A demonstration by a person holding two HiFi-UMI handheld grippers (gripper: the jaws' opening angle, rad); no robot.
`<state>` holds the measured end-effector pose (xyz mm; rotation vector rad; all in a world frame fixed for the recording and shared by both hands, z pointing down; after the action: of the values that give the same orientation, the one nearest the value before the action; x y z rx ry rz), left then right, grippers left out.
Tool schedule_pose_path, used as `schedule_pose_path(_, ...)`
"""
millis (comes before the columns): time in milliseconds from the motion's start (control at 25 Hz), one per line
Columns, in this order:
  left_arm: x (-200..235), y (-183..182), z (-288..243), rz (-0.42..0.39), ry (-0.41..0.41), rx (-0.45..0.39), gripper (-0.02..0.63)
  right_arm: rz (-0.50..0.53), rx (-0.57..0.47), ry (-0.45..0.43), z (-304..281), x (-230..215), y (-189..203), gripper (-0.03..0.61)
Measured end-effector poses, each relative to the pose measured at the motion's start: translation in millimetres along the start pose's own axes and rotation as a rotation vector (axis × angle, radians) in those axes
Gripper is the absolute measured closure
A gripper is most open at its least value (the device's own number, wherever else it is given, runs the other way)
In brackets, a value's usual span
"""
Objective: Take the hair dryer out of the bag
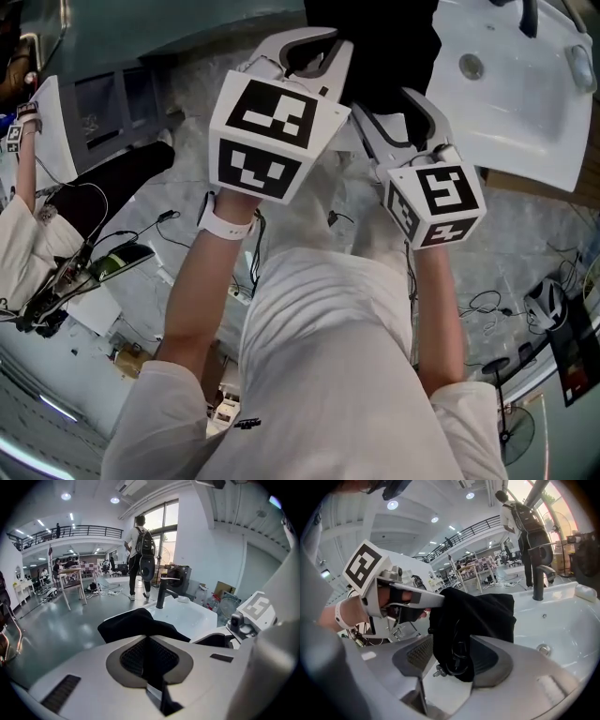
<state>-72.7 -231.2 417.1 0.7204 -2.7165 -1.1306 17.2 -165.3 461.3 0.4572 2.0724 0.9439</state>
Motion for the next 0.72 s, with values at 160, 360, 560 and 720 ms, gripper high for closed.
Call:
schedule_pose_path(160,4.3,3.4,-3.5,-0.052,-0.014,0.021,0.597,-0.010,0.007,0.017,-9.9,-11.7,-2.9,0.337)
schedule_pose_path(360,8.4,2.2,-7.3,-0.042,0.004,0.022,0.597,-0.008,0.051,0.020,-25.2,-20.2,-4.5,0.337)
schedule_pose_path(560,6.3,3.0,-9.1,-0.044,0.029,0.024,0.597,0.003,0.112,0.066,-39.3,-29.1,-2.8,0.313)
schedule_pose_path(720,10.3,6.2,-11.0,-0.034,0.045,0.033,0.597,-0.002,0.152,0.070,-51.2,-34.9,-1.8,0.302)
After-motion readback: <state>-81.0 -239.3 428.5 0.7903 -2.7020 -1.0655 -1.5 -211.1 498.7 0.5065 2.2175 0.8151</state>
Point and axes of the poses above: the fingertips, and each gripper's own axes: z backward along the fingers, x to its left, y out of its underside, the point moved 5 cm from there along z, backward along the fingers, and after that the axes turned 12 degrees about -y, right-handed, at the moved point
